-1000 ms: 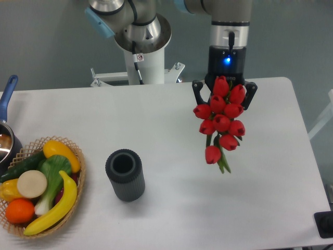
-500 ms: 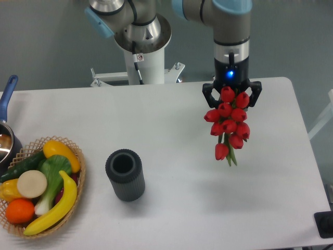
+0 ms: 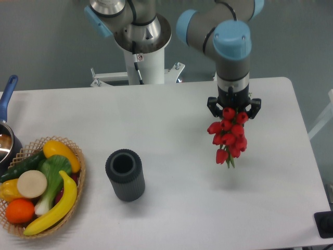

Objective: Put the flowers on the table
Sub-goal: 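Lower the tulips toward the table surface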

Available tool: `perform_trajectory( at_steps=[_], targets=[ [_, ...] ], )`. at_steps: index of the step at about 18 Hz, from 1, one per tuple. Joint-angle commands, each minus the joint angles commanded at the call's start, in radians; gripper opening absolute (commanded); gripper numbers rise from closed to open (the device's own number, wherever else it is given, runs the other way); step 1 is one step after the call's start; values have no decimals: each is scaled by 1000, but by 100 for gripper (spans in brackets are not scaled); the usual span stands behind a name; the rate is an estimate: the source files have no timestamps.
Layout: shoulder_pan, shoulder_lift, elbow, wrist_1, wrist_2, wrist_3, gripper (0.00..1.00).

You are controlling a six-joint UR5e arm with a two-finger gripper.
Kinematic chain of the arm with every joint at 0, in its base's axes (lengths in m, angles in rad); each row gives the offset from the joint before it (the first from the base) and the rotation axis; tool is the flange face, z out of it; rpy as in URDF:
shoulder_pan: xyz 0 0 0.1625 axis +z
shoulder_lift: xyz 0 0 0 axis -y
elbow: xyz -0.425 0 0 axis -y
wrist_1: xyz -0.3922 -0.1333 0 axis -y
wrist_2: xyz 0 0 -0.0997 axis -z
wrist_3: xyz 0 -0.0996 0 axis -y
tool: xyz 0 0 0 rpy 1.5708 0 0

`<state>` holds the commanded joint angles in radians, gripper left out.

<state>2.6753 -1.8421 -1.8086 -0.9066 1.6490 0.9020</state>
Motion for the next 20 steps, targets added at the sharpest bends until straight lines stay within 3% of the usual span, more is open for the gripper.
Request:
perform_trajectory(
  at_steps=[5, 18, 19, 20],
  targets=[
    [-14, -83, 40, 2, -3, -8, 52],
    [-54, -177, 86, 8, -3, -54, 52],
    [-54, -178, 89, 9, -3, -54, 53],
    [-54, -178, 91, 17, -3, -54, 66]
  ],
)
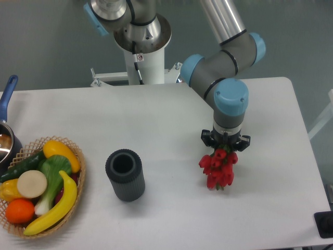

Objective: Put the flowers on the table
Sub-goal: 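Lower the tulips toward the table surface, then lay the tulips down on the table and open the gripper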

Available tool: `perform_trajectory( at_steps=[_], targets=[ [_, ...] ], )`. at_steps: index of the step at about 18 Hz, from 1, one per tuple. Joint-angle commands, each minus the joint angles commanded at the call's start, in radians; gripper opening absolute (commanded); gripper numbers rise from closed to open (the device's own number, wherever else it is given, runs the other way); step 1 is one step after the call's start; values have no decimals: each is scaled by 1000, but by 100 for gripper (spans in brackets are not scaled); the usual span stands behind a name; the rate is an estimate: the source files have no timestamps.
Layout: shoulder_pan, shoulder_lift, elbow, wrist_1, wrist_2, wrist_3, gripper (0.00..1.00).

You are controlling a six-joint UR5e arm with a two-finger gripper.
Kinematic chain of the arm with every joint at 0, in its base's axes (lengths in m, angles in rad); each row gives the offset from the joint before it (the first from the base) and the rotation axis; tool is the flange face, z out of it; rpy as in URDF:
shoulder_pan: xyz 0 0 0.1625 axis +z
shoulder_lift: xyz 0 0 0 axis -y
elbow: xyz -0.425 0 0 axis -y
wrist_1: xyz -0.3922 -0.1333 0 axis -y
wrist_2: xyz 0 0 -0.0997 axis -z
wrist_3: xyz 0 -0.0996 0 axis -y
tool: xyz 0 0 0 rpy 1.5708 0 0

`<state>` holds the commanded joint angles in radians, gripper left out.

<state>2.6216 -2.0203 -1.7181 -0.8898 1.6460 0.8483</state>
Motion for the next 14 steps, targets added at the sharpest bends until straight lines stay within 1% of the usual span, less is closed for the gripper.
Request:
perform_trajectory(
  at_steps=[1, 2, 5, 9, 10, 12, 14],
  targets=[
    [0, 2, 3, 20, -2, 3, 96],
    [2, 3, 5, 32, -2, 3, 99],
    [5, 12, 6, 49, -6, 12, 100],
    [8, 63, 15, 57, 2, 34, 100],
    [17, 72, 21, 54, 2, 37, 100],
    [58, 90, 35, 48, 0, 52, 100],
    [74, 101, 38, 45, 0, 127, 100]
  ],
)
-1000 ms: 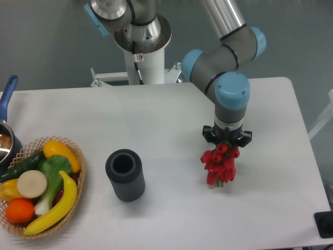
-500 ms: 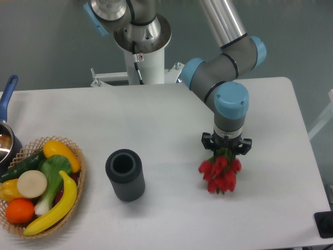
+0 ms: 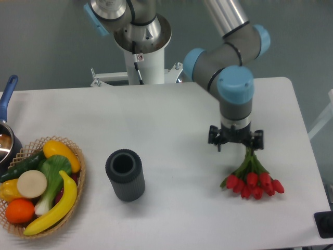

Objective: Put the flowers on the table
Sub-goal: 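Lay the tulips down on the table and open the gripper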

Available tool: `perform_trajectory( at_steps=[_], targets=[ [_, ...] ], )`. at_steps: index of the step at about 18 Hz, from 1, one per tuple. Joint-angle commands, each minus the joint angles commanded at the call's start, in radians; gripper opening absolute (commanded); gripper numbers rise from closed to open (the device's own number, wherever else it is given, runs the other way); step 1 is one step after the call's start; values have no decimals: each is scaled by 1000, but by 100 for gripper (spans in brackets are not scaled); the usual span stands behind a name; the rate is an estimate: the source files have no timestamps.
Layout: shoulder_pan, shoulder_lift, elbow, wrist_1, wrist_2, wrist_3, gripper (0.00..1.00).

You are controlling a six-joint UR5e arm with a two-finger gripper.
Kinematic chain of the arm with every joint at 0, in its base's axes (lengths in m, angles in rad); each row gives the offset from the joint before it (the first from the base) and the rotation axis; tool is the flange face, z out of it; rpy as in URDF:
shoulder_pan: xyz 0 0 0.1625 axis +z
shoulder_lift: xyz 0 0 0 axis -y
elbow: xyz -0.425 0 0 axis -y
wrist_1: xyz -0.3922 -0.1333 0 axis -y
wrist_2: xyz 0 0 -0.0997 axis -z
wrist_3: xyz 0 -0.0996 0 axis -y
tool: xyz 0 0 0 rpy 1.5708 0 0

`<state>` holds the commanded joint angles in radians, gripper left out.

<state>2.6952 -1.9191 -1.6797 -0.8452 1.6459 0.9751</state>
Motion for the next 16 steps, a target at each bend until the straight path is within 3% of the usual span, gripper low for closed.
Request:
perform_trajectory(
  at_steps=[3, 7, 11, 16],
  targets=[
    [53, 28, 12, -21, -8, 163, 100],
    [87, 29, 15, -66, -25, 250, 100],
    [121, 32, 8, -98, -66, 451, 100],
    [152, 43, 3, -109, -112, 462, 100]
  ],
)
